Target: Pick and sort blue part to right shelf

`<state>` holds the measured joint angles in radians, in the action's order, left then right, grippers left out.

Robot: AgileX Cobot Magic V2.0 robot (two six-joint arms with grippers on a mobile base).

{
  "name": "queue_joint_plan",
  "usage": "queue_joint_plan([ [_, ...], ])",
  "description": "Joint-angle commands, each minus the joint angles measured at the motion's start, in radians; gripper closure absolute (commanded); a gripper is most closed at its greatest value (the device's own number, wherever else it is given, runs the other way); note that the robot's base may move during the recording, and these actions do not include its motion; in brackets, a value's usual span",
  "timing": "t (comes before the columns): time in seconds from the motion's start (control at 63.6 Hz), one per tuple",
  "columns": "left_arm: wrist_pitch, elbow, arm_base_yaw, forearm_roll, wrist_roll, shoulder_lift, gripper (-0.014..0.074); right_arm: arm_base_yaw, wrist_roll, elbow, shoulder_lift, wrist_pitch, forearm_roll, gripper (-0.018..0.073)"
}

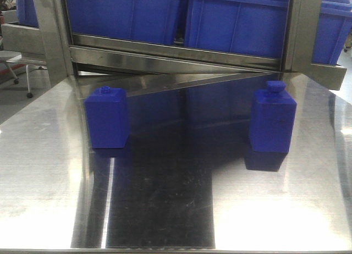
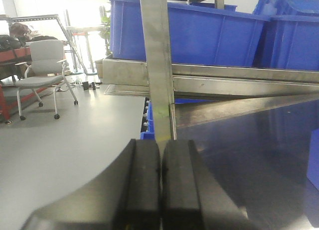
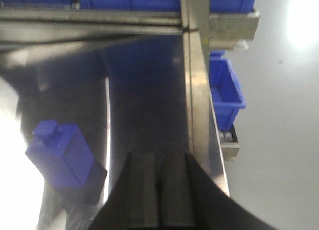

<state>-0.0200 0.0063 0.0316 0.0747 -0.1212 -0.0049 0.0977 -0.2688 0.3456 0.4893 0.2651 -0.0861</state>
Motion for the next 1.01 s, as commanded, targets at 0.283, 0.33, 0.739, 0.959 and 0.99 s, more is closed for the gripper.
queue_joint_plan([
  [0.283, 0.079, 0.024, 0.002, 0.009, 0.005, -0.021, 0.0472, 0.107, -0.066, 0.216, 0.364, 0.081, -0.043, -0.0013],
  [0.33, 0.079, 0.024, 0.002, 0.009, 0.005, -0.021, 0.0472, 0.120, -0.084, 0.249, 0.415, 0.123, -0.043, -0.0066],
  [0.739, 0.079, 0.024, 0.002, 0.009, 0.005, -0.021, 0.0472, 0.272, -0.225, 0.733, 0.843, 0.677, -0.031, -0.0052],
  [0.959, 0.079, 0.024, 0.002, 0.009, 0.005, -0.021, 0.0472, 0.326, -0.278, 0.975, 1.032, 0.810, -0.031, -0.0052],
  [0.99, 0.079, 0.024, 0.002, 0.009, 0.005, -0.021, 0.0472, 0.333, -0.278, 1.002, 1.054, 0.823, -0.031, -0.0052],
])
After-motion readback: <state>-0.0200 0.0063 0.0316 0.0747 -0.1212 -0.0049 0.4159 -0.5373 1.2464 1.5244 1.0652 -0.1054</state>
